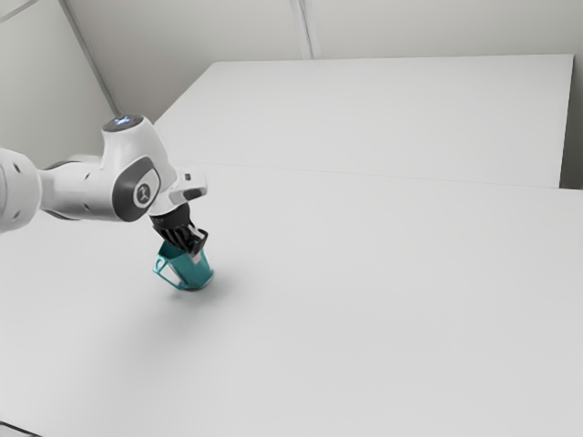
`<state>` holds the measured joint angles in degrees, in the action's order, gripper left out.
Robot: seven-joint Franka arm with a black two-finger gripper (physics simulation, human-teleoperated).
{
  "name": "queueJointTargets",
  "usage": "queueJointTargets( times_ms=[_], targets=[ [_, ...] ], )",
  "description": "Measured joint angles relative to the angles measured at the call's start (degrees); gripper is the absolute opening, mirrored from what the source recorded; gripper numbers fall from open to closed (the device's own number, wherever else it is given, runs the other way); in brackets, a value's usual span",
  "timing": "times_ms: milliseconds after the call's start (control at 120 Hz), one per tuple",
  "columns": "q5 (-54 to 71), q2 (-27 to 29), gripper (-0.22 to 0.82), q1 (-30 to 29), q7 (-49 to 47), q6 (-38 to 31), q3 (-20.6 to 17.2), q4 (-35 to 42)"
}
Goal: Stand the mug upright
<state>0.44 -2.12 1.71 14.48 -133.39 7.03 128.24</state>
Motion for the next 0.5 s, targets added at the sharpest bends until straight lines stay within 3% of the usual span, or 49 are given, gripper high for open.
queueJointTargets(
  times_ms=[225,358,500],
  targets=[
    [-0.52,0.06,0.32,0.25,-0.82,0.10,-0.42,-0.23],
    [-0.59,1.75,0.45,0.59,-1.09,1.55,-0.50,-1.62],
    [-1.13,2.19,0.53,0.86,-1.30,8.31,-0.60,-8.31]
  ],
)
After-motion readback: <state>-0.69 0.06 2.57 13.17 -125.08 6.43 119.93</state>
